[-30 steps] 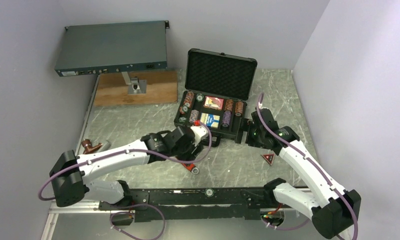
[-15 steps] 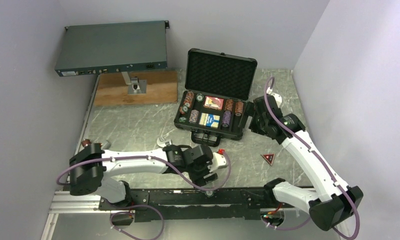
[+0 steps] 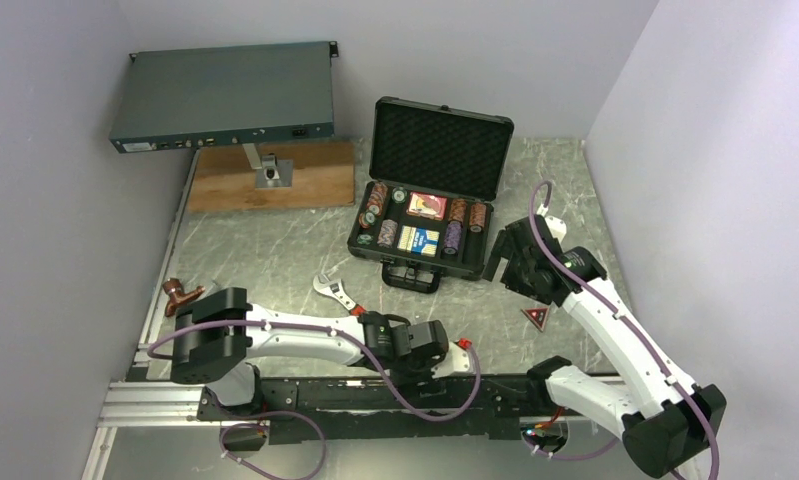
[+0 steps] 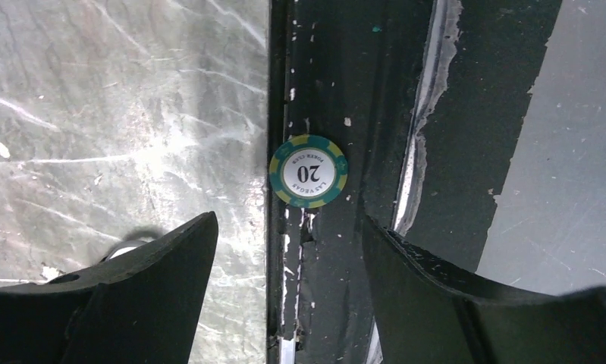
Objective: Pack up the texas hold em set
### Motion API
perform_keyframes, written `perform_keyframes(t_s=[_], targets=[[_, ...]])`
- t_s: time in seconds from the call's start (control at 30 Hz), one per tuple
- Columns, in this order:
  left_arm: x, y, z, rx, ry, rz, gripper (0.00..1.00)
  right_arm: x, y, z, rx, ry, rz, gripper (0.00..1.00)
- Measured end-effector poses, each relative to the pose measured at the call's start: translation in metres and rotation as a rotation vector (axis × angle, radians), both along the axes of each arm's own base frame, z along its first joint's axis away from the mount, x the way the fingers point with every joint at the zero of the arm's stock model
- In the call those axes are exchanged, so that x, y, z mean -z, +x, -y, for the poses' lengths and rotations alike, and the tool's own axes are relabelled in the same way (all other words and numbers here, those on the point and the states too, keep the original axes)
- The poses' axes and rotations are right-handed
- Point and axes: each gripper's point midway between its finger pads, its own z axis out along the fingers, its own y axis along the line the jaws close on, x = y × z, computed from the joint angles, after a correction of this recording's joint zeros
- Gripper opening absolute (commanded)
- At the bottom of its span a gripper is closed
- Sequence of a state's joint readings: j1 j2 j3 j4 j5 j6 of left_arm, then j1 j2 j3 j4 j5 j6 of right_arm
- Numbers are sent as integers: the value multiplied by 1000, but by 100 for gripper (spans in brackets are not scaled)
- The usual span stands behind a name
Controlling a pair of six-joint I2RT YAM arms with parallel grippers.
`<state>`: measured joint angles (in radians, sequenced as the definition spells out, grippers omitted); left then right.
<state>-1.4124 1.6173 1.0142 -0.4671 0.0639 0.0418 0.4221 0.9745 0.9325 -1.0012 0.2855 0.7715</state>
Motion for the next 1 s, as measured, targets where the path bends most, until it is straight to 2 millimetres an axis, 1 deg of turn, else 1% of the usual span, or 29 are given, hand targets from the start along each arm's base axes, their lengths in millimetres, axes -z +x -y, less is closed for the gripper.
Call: perform_keyframes(t_s=[0.17,0.4,0.53,0.7,0.83,0.93,1.0], targets=[[6,-6,4,20,6,1,75,5,-3,0,-4,2,-17,100],[29,-4,5,16,51,9,75,8,-5,-4,-9,21,-33,100],[29,-2,7,5,48,22,72,7,-6,-4,-10,25,-28,100],[29,-3,11,3,45,27,61,3,-10,-4,-11,38,-16,100],[28,3,24,-9,23,44,45,1,-13,-4,-13,49,-18,100],[29,7,32,-22,17,54,39,2,-15,-5,-16,52,-23,100],[28,9,35,-30,16,61,38,2,-15,-5,-17,53,-27,100]])
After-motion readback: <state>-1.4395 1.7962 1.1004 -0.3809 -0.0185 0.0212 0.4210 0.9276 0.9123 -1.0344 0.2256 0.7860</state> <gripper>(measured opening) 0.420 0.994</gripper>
